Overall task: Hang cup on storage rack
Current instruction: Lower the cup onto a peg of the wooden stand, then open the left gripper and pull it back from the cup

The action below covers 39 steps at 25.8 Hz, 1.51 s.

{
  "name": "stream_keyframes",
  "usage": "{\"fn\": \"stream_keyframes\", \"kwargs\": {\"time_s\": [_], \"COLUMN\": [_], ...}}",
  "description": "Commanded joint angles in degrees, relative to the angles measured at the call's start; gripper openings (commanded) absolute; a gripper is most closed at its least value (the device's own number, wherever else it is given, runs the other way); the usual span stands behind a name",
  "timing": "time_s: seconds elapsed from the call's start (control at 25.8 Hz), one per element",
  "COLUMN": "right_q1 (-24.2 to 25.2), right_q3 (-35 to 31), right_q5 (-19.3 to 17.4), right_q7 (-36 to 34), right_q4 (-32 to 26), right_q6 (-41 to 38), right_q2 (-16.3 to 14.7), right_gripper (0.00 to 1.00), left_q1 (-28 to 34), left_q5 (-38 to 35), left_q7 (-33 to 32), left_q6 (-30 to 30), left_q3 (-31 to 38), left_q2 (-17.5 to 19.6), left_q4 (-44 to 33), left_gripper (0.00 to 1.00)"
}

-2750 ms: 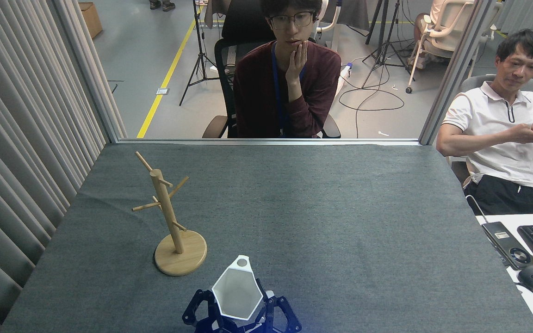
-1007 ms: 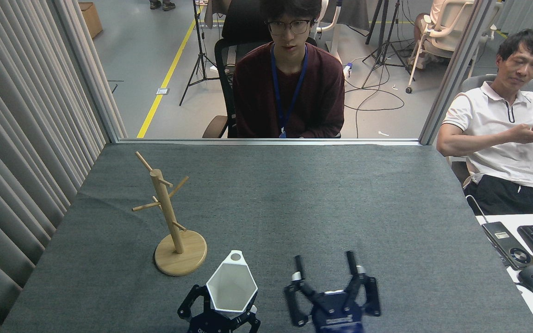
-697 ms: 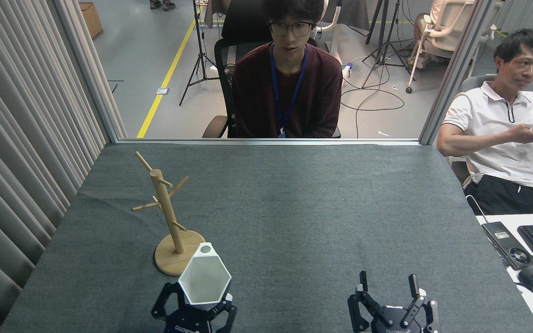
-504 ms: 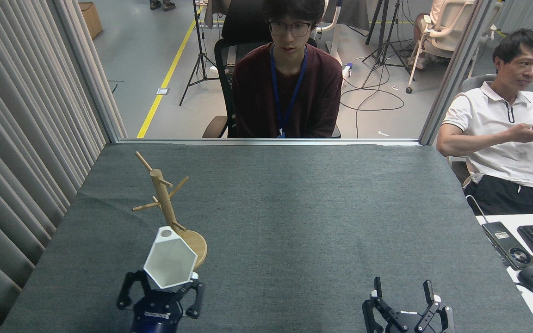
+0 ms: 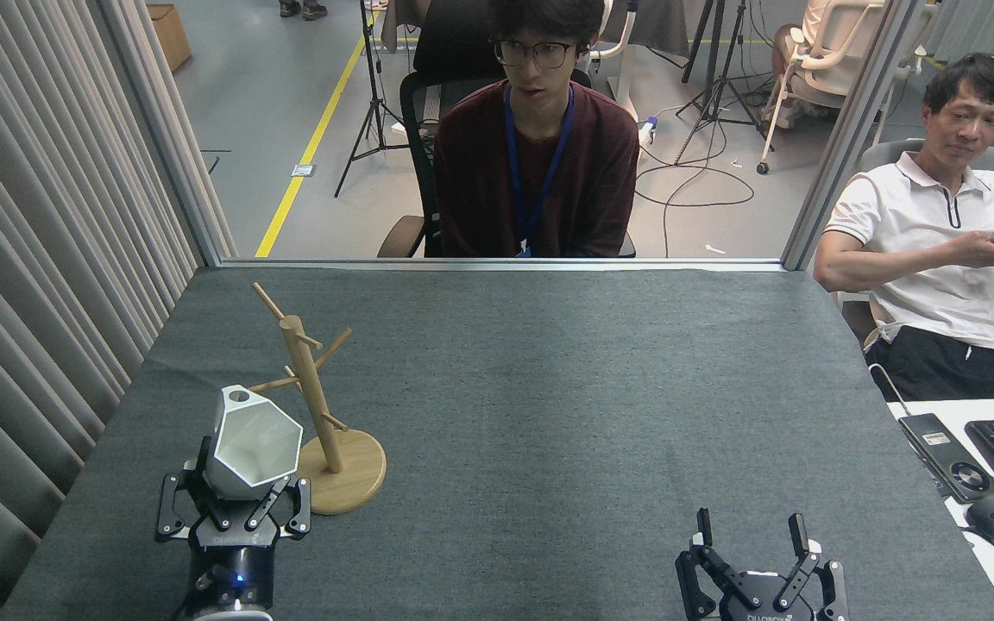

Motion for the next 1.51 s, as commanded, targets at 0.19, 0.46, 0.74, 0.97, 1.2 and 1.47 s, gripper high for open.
{"fn": "stream_keyframes", "kwargs": {"time_s": [0.19,0.46,0.74,0.97,1.2,1.47], "right_q1": [-0.2,-0.6,-0.6,-0.4,-0.3,-0.4], "right_q3": [-0.3,-0.3,-0.2,-0.5,-0.6,-0.6], "right_q5": [-0.2,-0.2,-0.2,-0.2,-1.1,-1.2], "right_q7": [-0.1,-0.1,-0.2,-0.6,-0.8,-0.8], "right_q4": [0.9,1.6,1.7,1.7,2.2,2.5], "right_q6": [0.0,-0.1,0.0,-0.1,-0.1,-0.1], "right_q2": [-0.2,-0.1,-0.3,-0.2,-0.2,-0.2], "right_gripper": [0.98,0.98,0.98,0.98,0.98,0.98], "left_q1": [-6.1,-6.2,-6.3,-7.6,-9.2,-9.0], "left_q5": [-1.0,-0.9,-4.3,-7.7,-7.6,-7.2], "left_q7": [0.2,0.4,0.5,0.5,0.5,2.3], "left_q6": [0.3,0.8,1.3,2.0,2.0,1.7], "left_q3": [0.1,0.2,0.4,0.1,0.2,-0.1], "left_q2": [0.3,0.7,0.2,-1.2,-1.2,-1.1], "left_q4": [7.9,8.7,10.0,12.2,14.7,15.4], "left_gripper": [0.35,0.35,0.35,0.36,0.41,1.0]}}
